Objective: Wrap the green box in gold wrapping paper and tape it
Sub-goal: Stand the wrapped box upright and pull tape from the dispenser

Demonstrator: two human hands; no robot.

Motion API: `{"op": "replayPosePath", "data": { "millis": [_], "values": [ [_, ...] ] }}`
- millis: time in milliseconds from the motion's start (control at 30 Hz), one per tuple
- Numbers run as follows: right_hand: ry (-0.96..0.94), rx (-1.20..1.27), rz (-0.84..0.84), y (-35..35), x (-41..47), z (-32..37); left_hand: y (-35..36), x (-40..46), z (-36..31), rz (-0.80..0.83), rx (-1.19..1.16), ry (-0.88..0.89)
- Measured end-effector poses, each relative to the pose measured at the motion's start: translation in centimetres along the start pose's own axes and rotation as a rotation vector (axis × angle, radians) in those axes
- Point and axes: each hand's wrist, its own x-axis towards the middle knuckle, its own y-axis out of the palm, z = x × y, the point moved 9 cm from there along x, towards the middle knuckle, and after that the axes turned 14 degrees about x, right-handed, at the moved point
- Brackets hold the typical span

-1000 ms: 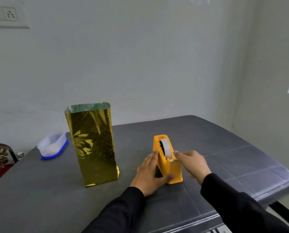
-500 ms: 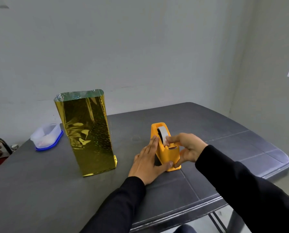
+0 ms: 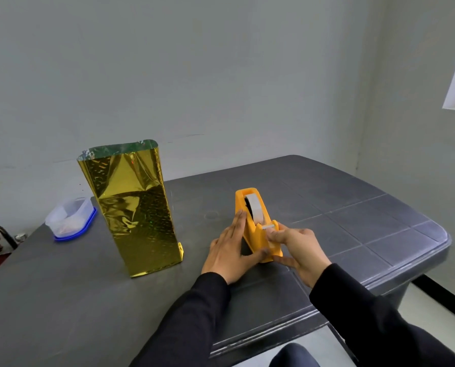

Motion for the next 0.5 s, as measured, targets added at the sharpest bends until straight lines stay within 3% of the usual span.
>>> {"op": "replayPosePath", "data": {
  "millis": [267, 400, 433, 500],
  "values": [
    [-0.303, -0.399, 0.043, -0.3, 0.4, 1.2, 0.2, 0.1, 0.6, 0.034, -0.055, 0.016],
    [-0.402, -0.645, 0.184, -0.3, 0.4, 0.3, -0.1, 0.0, 0.9, -0.012, -0.129, -0.004],
    [-0.425, -0.644, 0.209, -0.7, 0.4, 0.0, -0.2, -0.1, 1.0, -0.022, -0.151, -0.014],
    [-0.403, -0.361, 0.222, -2.1, 0.6, 0.0, -0.7, -0.5, 1.2, -0.094, -0.200, -0.060]
  ]
}}
